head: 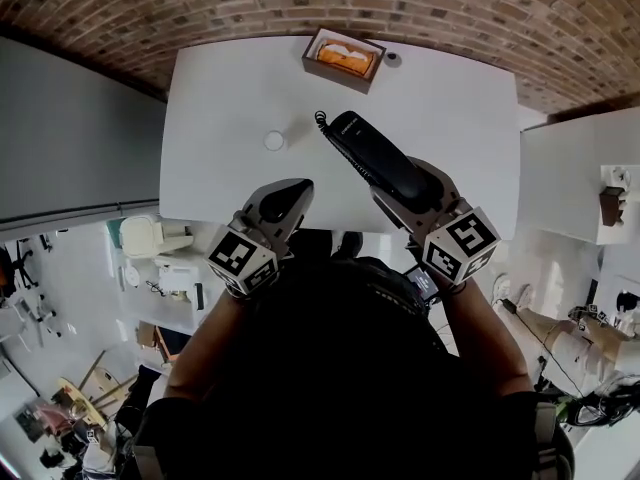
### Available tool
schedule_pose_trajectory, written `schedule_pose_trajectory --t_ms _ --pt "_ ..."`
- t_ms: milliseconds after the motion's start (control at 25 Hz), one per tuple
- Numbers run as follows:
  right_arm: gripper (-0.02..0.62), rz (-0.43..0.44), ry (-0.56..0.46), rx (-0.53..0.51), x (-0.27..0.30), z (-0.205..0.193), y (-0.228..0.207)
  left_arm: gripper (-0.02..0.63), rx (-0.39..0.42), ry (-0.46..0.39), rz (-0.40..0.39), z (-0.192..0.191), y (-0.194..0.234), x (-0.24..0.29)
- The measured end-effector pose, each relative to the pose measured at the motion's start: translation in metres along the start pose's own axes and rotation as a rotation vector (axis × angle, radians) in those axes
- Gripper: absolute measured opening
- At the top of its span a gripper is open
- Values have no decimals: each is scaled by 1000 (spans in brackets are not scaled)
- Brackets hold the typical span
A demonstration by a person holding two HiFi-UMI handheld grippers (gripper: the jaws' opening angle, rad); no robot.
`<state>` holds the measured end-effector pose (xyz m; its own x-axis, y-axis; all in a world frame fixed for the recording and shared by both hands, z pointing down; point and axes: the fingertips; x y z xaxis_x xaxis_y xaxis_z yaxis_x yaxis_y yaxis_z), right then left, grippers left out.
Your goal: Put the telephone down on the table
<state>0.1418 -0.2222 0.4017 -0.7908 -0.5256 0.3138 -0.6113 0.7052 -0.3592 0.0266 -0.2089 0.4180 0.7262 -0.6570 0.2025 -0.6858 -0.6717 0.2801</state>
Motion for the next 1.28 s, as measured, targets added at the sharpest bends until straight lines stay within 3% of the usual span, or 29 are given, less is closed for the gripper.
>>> schedule_pose_trajectory --t_ms 640,1280 --pt "276 -64 96 69 121 -47 -48 6 -34 67 -29 0 101 10" --pt "278 -123 202 168 176 -131 -107 6 -68 119 -45 -15 134 16"
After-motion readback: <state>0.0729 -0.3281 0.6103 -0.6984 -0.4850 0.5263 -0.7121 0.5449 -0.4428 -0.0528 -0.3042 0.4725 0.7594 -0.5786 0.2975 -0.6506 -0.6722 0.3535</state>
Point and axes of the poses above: the fingertips, and each gripper's own axes: x forward along the fingers, y to its left, z out of its top, and after that the axes turned 7 degrees about z, right-handed
